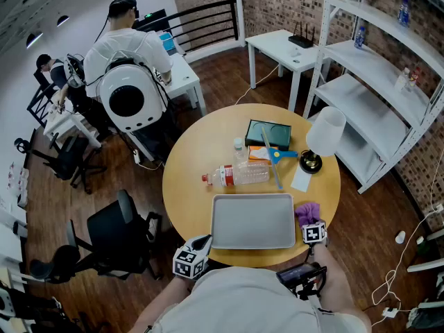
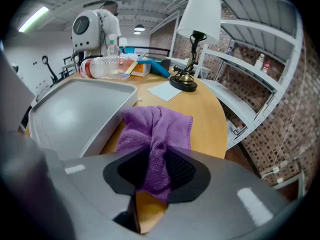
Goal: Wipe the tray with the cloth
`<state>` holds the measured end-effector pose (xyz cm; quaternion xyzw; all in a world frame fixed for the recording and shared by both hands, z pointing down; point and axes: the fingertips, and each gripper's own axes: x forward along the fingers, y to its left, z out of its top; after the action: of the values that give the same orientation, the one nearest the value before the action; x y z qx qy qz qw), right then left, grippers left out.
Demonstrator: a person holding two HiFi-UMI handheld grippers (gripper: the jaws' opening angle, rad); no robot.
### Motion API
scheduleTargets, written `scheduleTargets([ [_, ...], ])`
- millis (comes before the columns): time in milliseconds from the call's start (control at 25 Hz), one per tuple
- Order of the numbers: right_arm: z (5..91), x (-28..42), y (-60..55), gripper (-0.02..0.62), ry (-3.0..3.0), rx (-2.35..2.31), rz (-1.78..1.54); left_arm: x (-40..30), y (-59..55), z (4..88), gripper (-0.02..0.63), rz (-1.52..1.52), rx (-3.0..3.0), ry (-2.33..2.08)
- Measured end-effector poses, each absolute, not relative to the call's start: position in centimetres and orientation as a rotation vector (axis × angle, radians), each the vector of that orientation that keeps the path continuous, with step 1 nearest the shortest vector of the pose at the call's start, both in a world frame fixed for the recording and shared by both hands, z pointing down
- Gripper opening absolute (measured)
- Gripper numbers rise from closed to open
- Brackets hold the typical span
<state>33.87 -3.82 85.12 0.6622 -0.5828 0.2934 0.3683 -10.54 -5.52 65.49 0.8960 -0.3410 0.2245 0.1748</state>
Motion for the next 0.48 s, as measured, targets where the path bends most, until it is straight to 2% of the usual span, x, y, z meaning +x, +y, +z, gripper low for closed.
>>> scheduleTargets([
  [160, 85.4, 33.8, -4.1, 0.060, -1.477, 1.657, 0.749, -10.8, -5.2, 66.0, 0.000, 0.624, 2.514, -0.974],
  [480, 81.6, 34.1, -5.2, 0.049, -1.501, 1.700, 0.642, -10.6, -6.1, 65.9, 0.000, 0.604, 2.523, -0.967],
])
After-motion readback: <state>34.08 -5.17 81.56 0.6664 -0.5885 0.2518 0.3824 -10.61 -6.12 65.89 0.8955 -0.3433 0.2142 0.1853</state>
